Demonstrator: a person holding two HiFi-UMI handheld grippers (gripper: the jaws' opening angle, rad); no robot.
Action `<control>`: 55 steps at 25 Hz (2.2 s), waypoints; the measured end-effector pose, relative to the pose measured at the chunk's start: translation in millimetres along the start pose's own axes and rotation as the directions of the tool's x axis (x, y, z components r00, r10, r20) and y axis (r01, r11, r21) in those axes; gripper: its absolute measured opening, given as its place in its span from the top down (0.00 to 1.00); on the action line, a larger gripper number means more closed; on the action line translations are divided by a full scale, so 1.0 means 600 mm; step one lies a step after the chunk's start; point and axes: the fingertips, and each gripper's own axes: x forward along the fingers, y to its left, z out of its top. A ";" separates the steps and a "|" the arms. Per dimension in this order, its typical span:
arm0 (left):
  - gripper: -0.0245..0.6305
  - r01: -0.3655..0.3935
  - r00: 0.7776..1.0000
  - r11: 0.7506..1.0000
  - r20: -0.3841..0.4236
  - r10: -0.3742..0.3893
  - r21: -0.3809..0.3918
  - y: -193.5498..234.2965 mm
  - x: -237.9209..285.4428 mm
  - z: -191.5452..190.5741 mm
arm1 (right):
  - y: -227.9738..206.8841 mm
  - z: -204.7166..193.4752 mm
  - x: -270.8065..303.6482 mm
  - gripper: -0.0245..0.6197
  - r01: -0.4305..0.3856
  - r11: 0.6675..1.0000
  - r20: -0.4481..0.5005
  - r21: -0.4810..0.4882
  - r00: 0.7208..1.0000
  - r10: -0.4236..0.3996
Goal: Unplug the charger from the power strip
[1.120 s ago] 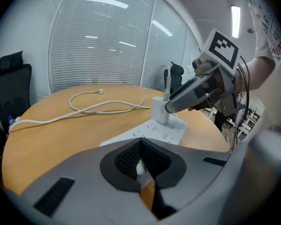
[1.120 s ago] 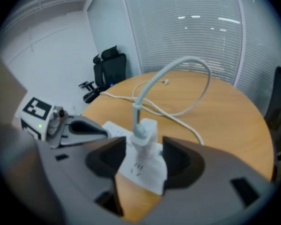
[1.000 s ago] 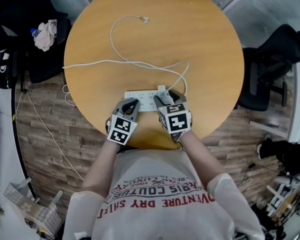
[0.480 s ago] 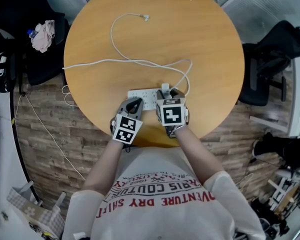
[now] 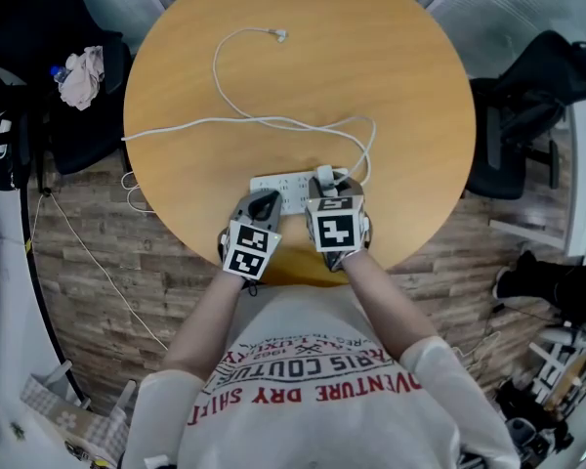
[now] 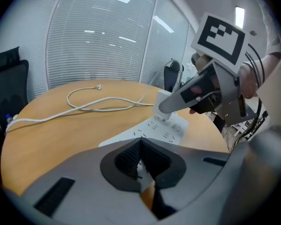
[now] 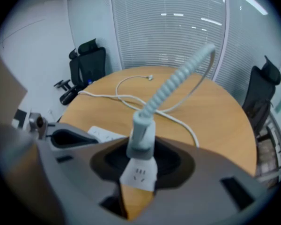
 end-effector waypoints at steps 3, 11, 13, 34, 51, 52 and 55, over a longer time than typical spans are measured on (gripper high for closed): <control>0.92 -0.007 1.000 1.000 0.002 0.007 0.015 -0.001 0.002 0.000 | 0.007 0.023 -0.020 0.72 0.001 1.000 0.053 -0.020 0.999 0.000; 0.92 0.060 0.998 0.995 -0.023 -0.062 -0.083 0.004 0.001 -0.002 | 0.012 0.053 -0.060 0.72 -0.039 0.999 0.129 -0.032 0.991 0.042; 0.92 0.072 0.997 0.992 -0.001 -0.072 -0.105 0.007 -0.007 0.006 | 0.014 0.064 -0.084 0.72 -0.073 0.996 0.185 -0.045 0.979 0.080; 0.92 -0.125 0.829 0.992 0.548 0.113 -0.014 0.014 -0.317 0.286 | 0.029 0.160 -0.300 0.71 -0.181 0.965 0.651 -0.191 0.712 0.262; 0.92 -0.146 0.798 0.989 0.593 0.108 0.016 0.002 -0.334 0.316 | 0.027 0.162 -0.301 0.72 -0.175 0.963 0.646 -0.204 0.715 0.267; 0.92 -0.146 0.799 0.989 0.592 0.110 0.013 0.004 -0.333 0.315 | 0.027 0.163 -0.300 0.72 -0.173 0.964 0.645 -0.203 0.717 0.264; 0.92 -0.149 0.800 0.989 0.588 0.115 0.009 0.008 -0.332 0.310 | 0.028 0.163 -0.296 0.72 -0.171 0.965 0.645 -0.199 0.719 0.260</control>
